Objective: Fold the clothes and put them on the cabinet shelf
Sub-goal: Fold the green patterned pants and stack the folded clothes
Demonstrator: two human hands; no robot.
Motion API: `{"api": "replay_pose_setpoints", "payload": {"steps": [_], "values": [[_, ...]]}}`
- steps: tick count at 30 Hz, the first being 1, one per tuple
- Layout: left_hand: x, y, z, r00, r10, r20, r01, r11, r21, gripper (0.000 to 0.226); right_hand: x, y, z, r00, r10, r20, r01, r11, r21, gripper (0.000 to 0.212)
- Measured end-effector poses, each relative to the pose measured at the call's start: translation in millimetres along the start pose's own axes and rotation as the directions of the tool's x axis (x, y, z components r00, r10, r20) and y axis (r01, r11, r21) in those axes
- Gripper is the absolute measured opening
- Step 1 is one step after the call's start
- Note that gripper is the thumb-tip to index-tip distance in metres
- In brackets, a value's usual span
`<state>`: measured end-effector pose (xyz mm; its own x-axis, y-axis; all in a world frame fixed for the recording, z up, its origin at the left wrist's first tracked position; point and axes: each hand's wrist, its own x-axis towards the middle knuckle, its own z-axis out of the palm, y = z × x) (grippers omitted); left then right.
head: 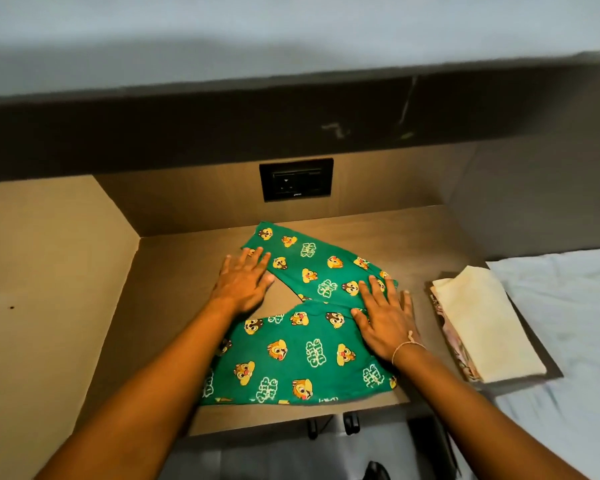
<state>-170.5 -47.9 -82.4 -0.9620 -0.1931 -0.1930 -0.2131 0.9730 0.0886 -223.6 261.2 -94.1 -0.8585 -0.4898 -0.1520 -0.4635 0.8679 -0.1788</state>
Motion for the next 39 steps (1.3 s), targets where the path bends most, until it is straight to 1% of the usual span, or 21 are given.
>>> {"api": "replay_pose_setpoints", "payload": {"steps": [3, 6, 8, 11, 12, 14, 16, 18, 20, 23, 25, 26, 27, 28, 30, 31, 32, 34, 35, 37, 39], "values": [[-9.9, -22.9, 12.4, 0.997, -0.074, -0.034, 0.074, 0.997, 0.004, 0.064, 6.7, -7.4, 4.6, 0.997, -0.075, 0.015, 0.075, 0.997, -0.034, 0.065], [-20.9, -32.6, 10.1, 0.999, -0.047, -0.009, 0.046, 0.996, -0.077, 0.065, 9.2, -15.6, -0.2, 0.995, -0.097, 0.036, 0.099, 0.994, -0.045, 0.065], [-33.2, -36.7, 1.9, 0.998, -0.012, -0.057, 0.004, 0.989, -0.145, 0.065, -0.3, -16.0, -8.0, 0.992, -0.122, -0.032, 0.123, 0.992, 0.014, 0.064], [-80.2, -50.2, -13.2, 0.991, 0.014, -0.130, -0.041, 0.978, -0.203, 0.056, -43.2, -9.2, -13.6, 0.946, -0.242, -0.214, 0.281, 0.944, 0.172, 0.052], [-104.5, -55.2, -12.0, 0.990, 0.033, -0.139, -0.062, 0.975, -0.213, 0.050, -61.0, -4.1, -10.2, 0.928, -0.283, -0.243, 0.333, 0.921, 0.200, 0.047], [-157.2, -63.2, 0.4, 0.990, 0.058, -0.128, -0.086, 0.971, -0.221, 0.043, -92.8, 6.7, -0.1, 0.912, -0.348, -0.217, 0.390, 0.901, 0.192, 0.041], [-201.3, -66.5, 17.1, 0.995, 0.048, -0.085, -0.067, 0.970, -0.232, 0.042, -111.6, 12.9, 9.3, 0.912, -0.372, -0.175, 0.398, 0.906, 0.147, 0.040], [-225.2, -66.6, 30.6, 0.996, 0.025, -0.087, -0.048, 0.962, -0.267, 0.041, -117.5, 15.8, 17.0, 0.918, -0.357, -0.174, 0.382, 0.913, 0.143, 0.038], [-232.1, -64.9, 38.3, 0.991, -0.001, -0.130, -0.040, 0.948, -0.317, 0.038, -114.1, 15.2, 19.0, 0.922, -0.336, -0.194, 0.366, 0.920, 0.143, 0.034], [-232.1, -58.1, 44.8, 0.968, 0.030, -0.247, -0.106, 0.949, -0.298, 0.033, -105.2, 10.3, 17.4, 0.917, -0.315, -0.243, 0.353, 0.927, 0.130, 0.030], [-229.9, -51.0, 46.4, 0.955, -0.017, -0.295, -0.098, 0.924, -0.369, 0.029, -104.8, 4.0, 14.1, 0.907, -0.319, -0.275, 0.362, 0.925, 0.120, 0.031], [-227.7, -48.0, 45.9, 0.948, -0.077, -0.308, -0.081, 0.879, -0.470, 0.027, -106.6, 1.3, 12.2, 0.901, -0.322, -0.290, 0.369, 0.921, 0.123, 0.032], [-224.7, -46.6, 44.3, 0.943, -0.145, -0.301, -0.068, 0.799, -0.598, 0.024, -109.6, -1.3, 10.0, 0.900, -0.315, -0.302, 0.371, 0.917, 0.149, 0.032], [-221.0, -45.0, 41.3, 0.937, -0.207, -0.280, -0.067, 0.682, -0.728, 0.020, -114.0, -3.9, 8.1, 0.905, -0.291, -0.311, 0.363, 0.908, 0.206, 0.030], [-208.4, -39.1, 26.6, 0.929, -0.307, -0.207, -0.082, 0.375, -0.923, 0.010, -122.7, -9.1, 0.9, 0.927, -0.197, -0.318, 0.317, 0.864, 0.390, 0.021], [-199.1, -35.6, 17.9, 0.919, -0.350, -0.183, -0.093, 0.260, -0.961, 0.013, -125.7, -11.6, -3.7, 0.941, -0.138, -0.309, 0.281, 0.826, 0.488, 0.015], [-186.8, -31.2, 8.6, 0.902, -0.391, -0.183, -0.106, 0.209, -0.972, 0.020, -126.5, -14.4, -8.4, 0.952, -0.085, -0.295, 0.246, 0.786, 0.567, 0.010], [-156.4, -22.6, -9.4, 0.859, -0.462, -0.220, -0.135, 0.210, -0.968, 0.026, -121.4, -19.3, -16.4, 0.962, 0.006, -0.273, 0.182, 0.733, 0.656, 0.006], [-139.5, -18.9, -18.0, 0.838, -0.487, -0.245, -0.144, 0.237, -0.961, 0.025, -115.8, -21.1, -19.8, 0.968, 0.055, -0.246, 0.134, 0.715, 0.686, 0.004], [-102.5, -15.1, -32.1, 0.814, -0.502, -0.291, -0.122, 0.343, -0.931, 0.019, -100.2, -21.6, -25.7, 0.974, 0.148, -0.169, 0.023, 0.683, 0.731, 0.003], [-64.3, -16.4, -38.9, 0.833, -0.473, -0.287, -0.040, 0.466, -0.884, 0.008, -81.3, -19.4, -29.0, 0.968, 0.211, -0.133, -0.059, 0.711, 0.700, 0.002]]}}
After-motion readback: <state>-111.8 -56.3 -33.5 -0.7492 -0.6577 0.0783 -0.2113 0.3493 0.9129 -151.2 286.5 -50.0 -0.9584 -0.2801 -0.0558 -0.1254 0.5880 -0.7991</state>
